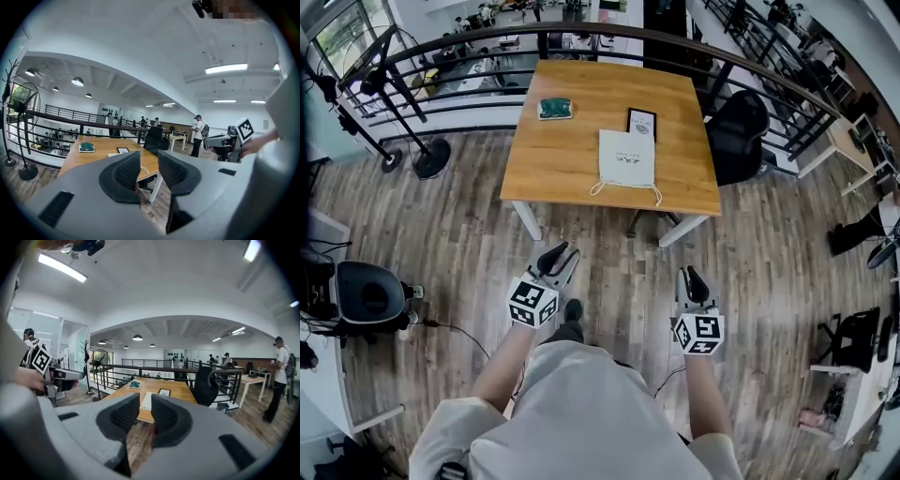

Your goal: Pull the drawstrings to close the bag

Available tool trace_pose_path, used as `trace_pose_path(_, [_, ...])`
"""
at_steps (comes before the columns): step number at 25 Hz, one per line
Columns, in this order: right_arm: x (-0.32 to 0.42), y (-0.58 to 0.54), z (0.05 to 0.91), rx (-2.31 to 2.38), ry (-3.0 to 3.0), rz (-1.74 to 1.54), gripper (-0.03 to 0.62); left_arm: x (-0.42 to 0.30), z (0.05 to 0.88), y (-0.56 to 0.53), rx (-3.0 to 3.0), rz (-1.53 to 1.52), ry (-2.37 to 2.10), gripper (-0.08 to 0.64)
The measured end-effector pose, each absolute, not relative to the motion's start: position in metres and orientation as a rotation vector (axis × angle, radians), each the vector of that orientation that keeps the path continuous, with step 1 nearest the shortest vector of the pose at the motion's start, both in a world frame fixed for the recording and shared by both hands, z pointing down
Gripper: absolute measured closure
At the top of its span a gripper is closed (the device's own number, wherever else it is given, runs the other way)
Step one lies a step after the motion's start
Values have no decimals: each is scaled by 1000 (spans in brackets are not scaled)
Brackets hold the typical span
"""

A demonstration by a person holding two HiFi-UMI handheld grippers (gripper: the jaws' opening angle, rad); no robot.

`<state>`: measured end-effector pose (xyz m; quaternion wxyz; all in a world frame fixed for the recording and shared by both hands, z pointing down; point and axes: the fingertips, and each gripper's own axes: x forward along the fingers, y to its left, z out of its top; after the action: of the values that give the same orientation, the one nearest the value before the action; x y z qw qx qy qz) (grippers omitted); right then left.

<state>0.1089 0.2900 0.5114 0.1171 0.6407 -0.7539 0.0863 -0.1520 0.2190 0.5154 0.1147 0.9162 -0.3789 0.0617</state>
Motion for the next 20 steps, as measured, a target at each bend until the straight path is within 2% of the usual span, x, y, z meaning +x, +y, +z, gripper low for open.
trace_pose_path(20, [98, 150, 530, 1970, -2023, 335, 517, -149, 536, 53, 2731, 262, -894, 453])
